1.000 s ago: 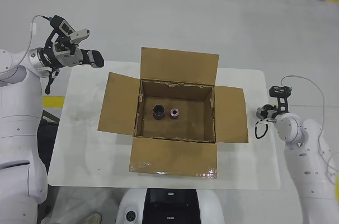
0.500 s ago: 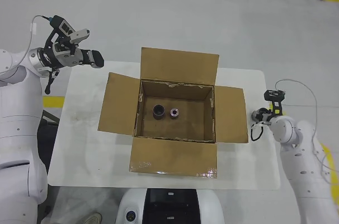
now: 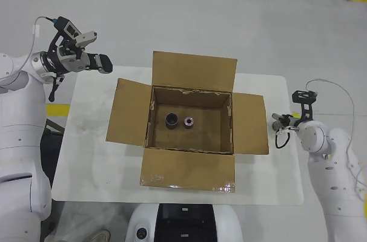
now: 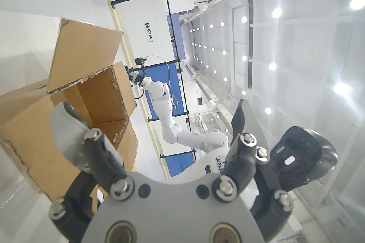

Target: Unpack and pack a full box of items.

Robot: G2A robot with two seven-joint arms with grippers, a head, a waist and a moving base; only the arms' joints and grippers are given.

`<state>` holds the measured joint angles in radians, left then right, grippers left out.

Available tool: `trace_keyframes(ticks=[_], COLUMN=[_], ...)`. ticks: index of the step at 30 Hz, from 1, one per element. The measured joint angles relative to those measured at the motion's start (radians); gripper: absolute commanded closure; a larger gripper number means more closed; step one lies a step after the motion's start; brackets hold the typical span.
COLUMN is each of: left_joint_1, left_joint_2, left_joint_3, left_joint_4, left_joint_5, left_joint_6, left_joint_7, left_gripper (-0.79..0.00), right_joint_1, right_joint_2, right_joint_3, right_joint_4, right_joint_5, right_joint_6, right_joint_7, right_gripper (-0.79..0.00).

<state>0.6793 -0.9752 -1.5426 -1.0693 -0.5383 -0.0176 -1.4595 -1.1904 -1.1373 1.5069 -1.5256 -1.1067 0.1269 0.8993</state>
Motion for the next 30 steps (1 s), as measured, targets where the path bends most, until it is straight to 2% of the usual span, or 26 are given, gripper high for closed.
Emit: trace_keyframes(ticks=[7,17,25,30], left_joint_1=[0.0,0.0,0.0,0.0], left_joint_2=[0.0,0.0,0.0,0.0], left_joint_3=[0.0,0.0,0.0,0.0], left_joint_4=[0.0,0.0,0.0,0.0], left_joint_5=[0.0,0.0,0.0,0.0], left_joint_6=[0.0,0.0,0.0,0.0], left_joint_7=[0.0,0.0,0.0,0.0], left_gripper=[-0.785,-0.785,-0.785,-0.785], right_joint_1=[-0.014,-0.021,-0.021,-0.023], right_joint_2=[0.004,0.002,0.0,-0.002], right_joint_3=[0.041,0.066,0.029,-0.033], right_joint_4=[-0.139,-0.307,-0.448,-0.516], right_joint_5=[0.006,0.118,0.211,0.234], right_joint_6=[0.013,0.015,-0.008,-0.031], right_joint_7=[-0.004,0.011,0.092,0.106], right_gripper=[-0.785,-0.785,-0.785,-0.785])
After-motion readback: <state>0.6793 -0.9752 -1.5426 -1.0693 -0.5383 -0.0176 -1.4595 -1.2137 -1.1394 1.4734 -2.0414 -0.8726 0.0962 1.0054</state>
